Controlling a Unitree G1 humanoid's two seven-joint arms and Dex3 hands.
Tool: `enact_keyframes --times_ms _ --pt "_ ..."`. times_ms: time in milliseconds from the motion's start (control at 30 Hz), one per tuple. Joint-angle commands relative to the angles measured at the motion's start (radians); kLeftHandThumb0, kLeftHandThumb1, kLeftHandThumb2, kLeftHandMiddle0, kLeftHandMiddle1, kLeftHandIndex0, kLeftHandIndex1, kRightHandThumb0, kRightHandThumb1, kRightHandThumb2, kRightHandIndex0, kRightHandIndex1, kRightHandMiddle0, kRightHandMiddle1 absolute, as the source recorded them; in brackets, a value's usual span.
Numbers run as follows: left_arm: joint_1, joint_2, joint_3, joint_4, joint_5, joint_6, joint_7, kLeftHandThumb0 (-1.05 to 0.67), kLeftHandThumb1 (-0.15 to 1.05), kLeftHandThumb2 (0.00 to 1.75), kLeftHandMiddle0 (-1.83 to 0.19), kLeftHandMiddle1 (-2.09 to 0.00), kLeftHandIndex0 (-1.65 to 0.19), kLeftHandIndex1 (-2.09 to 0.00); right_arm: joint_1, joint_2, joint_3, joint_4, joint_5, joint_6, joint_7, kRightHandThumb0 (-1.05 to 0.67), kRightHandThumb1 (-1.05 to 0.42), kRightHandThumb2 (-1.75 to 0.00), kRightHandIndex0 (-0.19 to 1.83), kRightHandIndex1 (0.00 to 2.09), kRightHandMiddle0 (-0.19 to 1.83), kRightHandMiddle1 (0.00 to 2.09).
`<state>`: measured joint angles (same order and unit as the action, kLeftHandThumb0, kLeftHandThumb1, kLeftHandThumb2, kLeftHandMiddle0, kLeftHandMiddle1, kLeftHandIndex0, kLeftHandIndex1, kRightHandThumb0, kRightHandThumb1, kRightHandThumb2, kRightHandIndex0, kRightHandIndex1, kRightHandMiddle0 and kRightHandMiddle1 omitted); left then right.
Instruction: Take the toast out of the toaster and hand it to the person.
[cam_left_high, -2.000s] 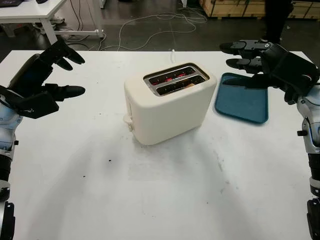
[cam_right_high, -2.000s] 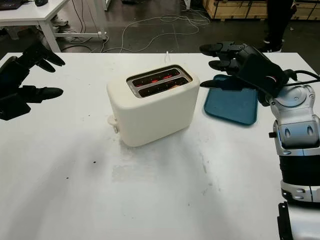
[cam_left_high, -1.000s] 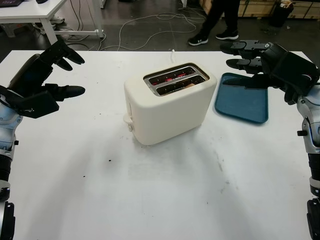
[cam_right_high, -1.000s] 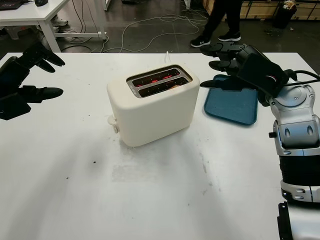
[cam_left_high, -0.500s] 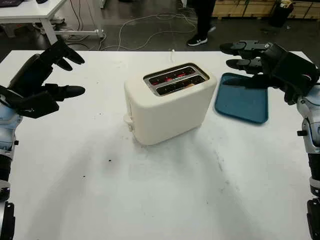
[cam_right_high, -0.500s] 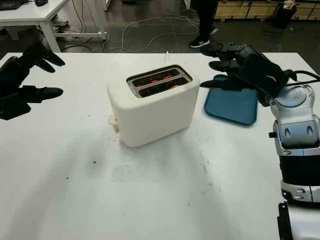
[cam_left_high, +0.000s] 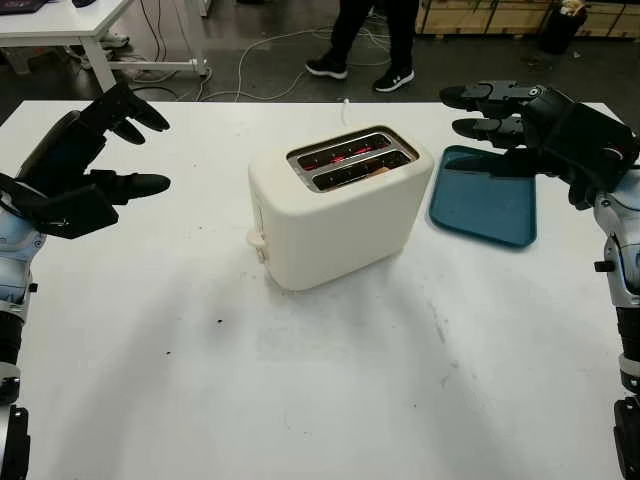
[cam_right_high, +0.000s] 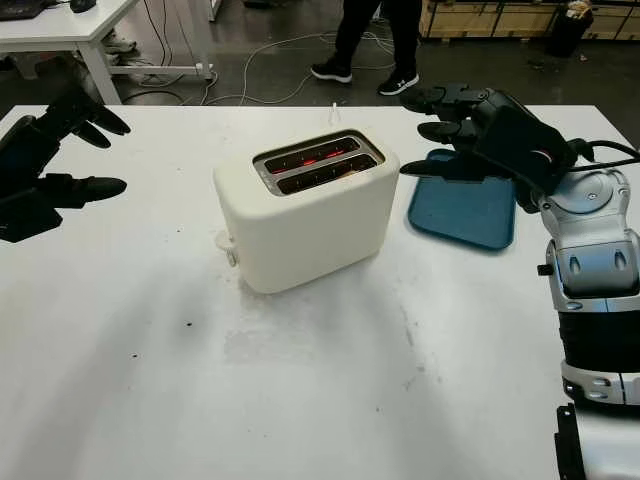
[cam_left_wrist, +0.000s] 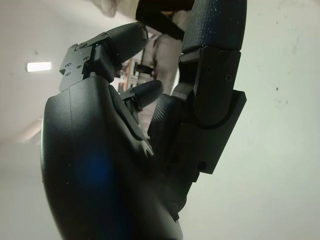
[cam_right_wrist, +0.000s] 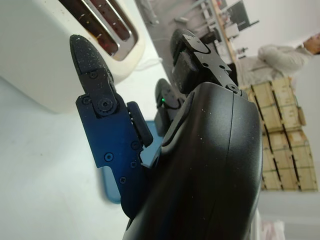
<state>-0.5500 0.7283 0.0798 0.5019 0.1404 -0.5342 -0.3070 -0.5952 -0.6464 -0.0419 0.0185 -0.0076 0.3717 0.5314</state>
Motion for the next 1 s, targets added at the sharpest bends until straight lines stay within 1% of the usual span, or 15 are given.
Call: enact_keyframes --times_ms 0,67,300,433,567,800,967 --pt "0.003 -0.004 0.008 0.006 -0.006 -0.014 0.006 -1.05 0.92 0.33 0.00 -1.57 0.00 -1.40 -0.006 0.006 -0.013 -0.015 0.011 0.027 -0.007 -0.51 -0.76 0.00 0.42 0.01 0.44 0.00" --pt "0.004 -0.004 0.009 0.003 -0.003 -0.014 0.008 -1.05 0.92 0.33 0.00 -1.57 0.00 -1.41 -0.005 0.003 -0.011 -0.016 0.009 0.022 -0.005 -0.53 -0.76 0.00 0.42 0.01 0.44 0.00" --pt "0.007 -0.005 0.011 -0.004 -0.004 0.000 0.005 -1.05 0.92 0.32 0.00 -1.57 0.00 -1.42 -0.007 0.007 -0.009 -0.015 0.006 0.021 -0.010 -0.52 -0.76 0.00 0.42 0.01 0.44 0.01" --pt "0.004 -0.005 0.009 0.006 0.001 -0.017 0.011 -1.05 0.92 0.32 0.00 -1.57 0.00 -1.41 -0.007 0.006 -0.010 -0.014 0.003 0.023 -0.012 -0.52 -0.76 0.00 0.43 0.02 0.45 0.01" --pt "0.004 -0.004 0.008 -0.004 0.001 -0.002 0.007 -1.05 0.92 0.32 0.00 -1.58 0.00 -1.41 -0.006 0.005 -0.011 -0.013 0.006 0.016 -0.009 -0.53 -0.76 0.00 0.43 0.02 0.45 0.01" --pt "0.004 -0.002 0.008 0.000 0.011 -0.013 0.017 -1.05 0.92 0.33 0.00 -1.56 0.00 -1.41 -0.007 0.002 -0.010 -0.002 0.007 -0.006 -0.002 -0.53 -0.77 0.00 0.43 0.02 0.45 0.00" --pt "0.007 -0.004 0.009 -0.009 -0.004 0.005 0.006 -1.05 0.92 0.32 0.00 -1.57 0.00 -1.42 -0.007 0.002 -0.009 -0.002 0.004 -0.003 -0.004 -0.54 -0.77 0.00 0.43 0.02 0.45 0.01"
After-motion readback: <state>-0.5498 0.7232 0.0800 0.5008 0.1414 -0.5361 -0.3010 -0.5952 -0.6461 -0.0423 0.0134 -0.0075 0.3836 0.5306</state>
